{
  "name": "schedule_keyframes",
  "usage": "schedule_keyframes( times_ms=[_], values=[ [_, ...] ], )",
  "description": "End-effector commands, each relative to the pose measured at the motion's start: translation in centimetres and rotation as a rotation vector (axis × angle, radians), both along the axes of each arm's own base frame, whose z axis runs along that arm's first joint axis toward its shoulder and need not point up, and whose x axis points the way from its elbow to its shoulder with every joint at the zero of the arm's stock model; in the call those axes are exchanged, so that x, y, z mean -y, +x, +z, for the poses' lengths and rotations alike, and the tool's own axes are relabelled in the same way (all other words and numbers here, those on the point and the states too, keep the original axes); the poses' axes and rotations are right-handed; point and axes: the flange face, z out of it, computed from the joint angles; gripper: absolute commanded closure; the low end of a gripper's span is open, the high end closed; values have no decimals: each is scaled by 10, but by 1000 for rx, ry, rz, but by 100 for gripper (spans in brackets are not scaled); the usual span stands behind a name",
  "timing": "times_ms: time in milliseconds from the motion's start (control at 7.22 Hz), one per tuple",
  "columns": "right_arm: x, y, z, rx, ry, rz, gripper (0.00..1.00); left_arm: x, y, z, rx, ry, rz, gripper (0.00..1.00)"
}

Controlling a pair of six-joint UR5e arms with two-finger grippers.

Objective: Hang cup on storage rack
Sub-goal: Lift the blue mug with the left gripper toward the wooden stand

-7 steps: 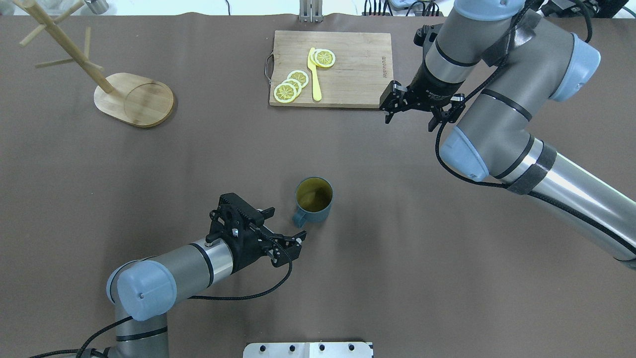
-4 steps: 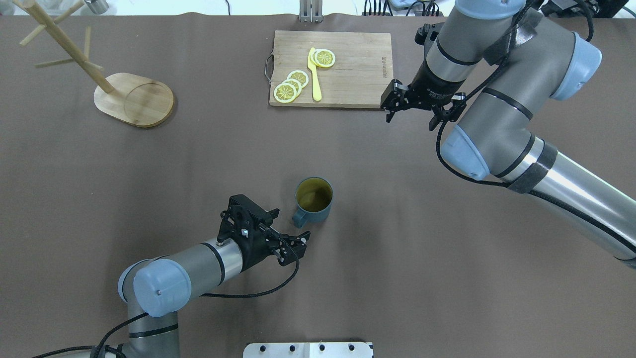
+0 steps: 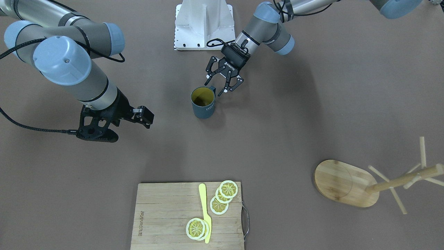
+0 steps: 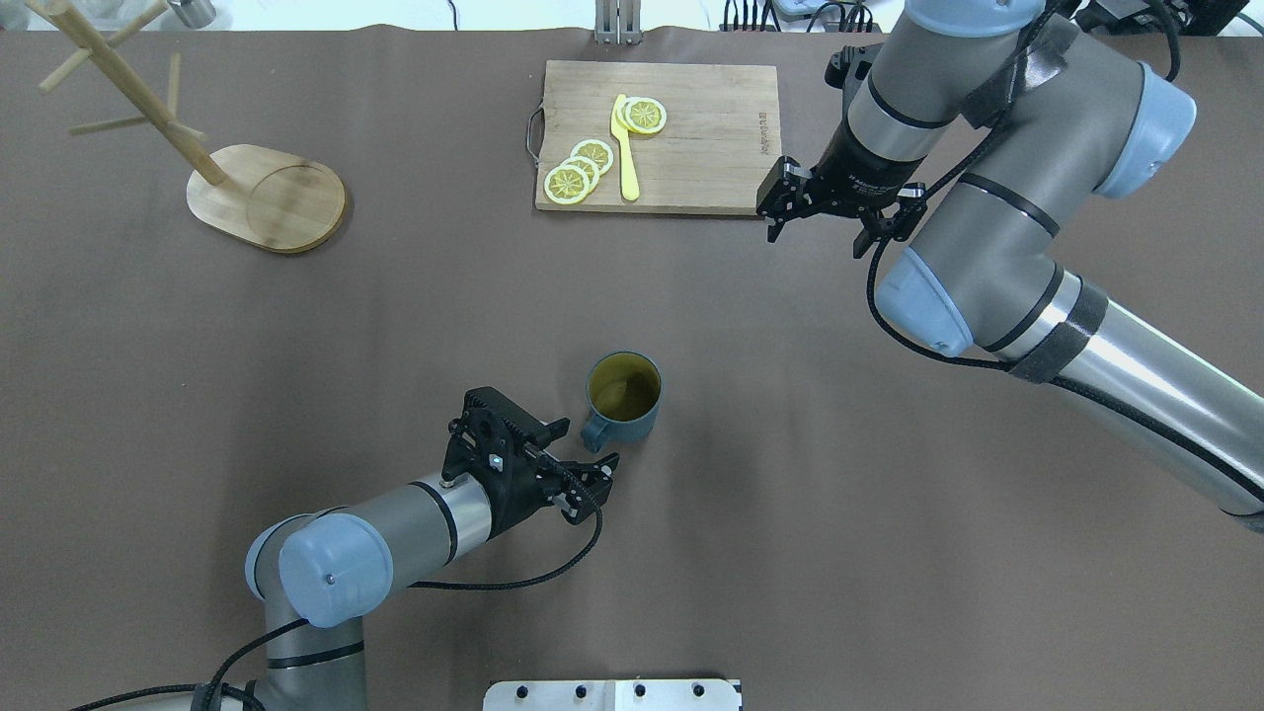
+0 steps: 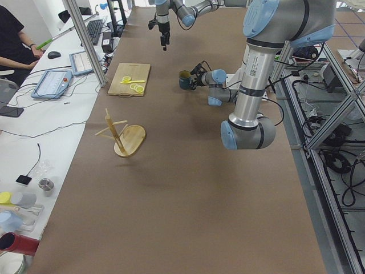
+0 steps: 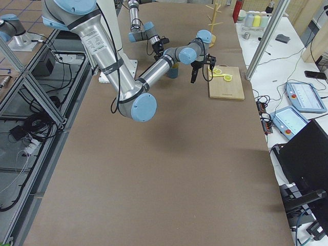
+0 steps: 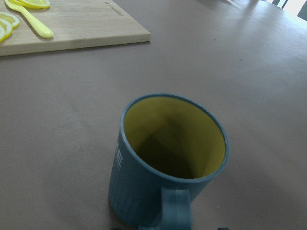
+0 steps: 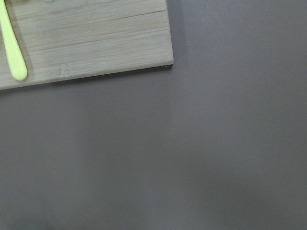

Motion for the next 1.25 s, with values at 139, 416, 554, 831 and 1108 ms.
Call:
schedule_keyframes(
  times_ms=[139,416,554,831,1108],
  values=[
    [0,0,-1,1,1,0,0,1,0,-2,-3,0,-5,56],
    [0,0,-1,1,1,0,0,2,-1,-2,-2,-1,-8,72],
    [0,0,-1,1,1,0,0,5,-2,-1,1,-2,-13,89],
    [0,1,-2,2,2,2,0,26,-28,-23,-54,2,-54,100],
    [3,11,-7,12,9,14,0,51,-68,-51,-118,16,-110,100]
  ],
)
